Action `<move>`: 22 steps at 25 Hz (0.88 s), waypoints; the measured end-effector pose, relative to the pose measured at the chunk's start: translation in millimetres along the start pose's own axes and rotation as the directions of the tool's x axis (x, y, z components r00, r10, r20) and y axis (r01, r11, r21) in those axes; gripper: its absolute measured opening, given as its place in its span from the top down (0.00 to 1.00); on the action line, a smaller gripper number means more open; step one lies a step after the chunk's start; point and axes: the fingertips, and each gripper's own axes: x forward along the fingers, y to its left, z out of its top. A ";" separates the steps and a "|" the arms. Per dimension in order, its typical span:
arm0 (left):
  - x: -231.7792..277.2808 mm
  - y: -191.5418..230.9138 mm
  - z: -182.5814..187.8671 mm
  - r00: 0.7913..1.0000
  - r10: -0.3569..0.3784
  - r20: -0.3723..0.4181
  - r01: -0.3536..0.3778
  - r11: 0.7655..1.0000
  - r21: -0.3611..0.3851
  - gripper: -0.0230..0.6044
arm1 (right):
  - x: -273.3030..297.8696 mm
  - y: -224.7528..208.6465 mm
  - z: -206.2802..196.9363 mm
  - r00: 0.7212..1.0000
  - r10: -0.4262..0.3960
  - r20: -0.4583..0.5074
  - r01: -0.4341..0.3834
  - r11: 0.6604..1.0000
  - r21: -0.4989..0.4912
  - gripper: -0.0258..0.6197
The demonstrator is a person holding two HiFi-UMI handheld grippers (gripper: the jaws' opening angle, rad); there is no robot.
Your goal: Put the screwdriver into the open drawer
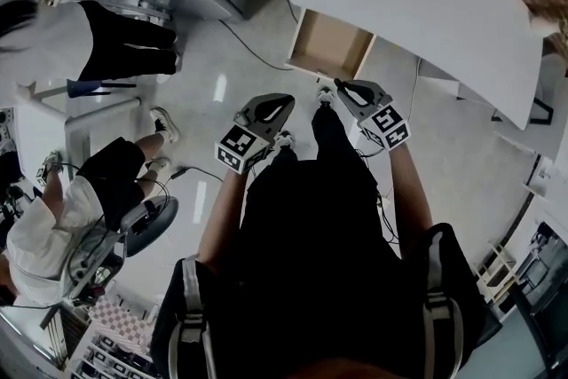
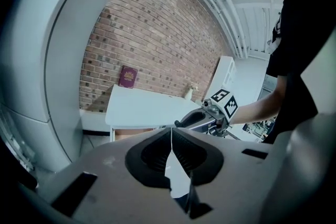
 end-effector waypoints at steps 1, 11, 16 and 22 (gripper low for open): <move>3.5 1.9 1.5 1.000 0.006 0.002 -0.006 1.000 -0.007 0.94 | 0.6 -4.5 -1.5 1.000 0.007 -0.008 -0.007 1.000 -0.003 0.78; 44.0 32.8 -0.9 0.999 0.036 -0.033 -0.037 0.998 -0.046 0.94 | 19.8 -56.1 -26.7 0.993 0.071 -0.099 -0.073 0.997 -0.021 0.78; 57.3 35.2 -6.1 0.997 0.057 -0.047 -0.061 0.995 -0.082 0.94 | 25.9 -68.7 -40.7 0.985 0.103 -0.137 -0.107 0.994 -0.021 0.78; 73.5 58.8 -36.3 0.995 0.078 -0.063 -0.085 0.988 -0.126 0.94 | 65.5 -82.9 -75.9 0.971 0.146 -0.190 -0.154 0.988 -0.023 0.77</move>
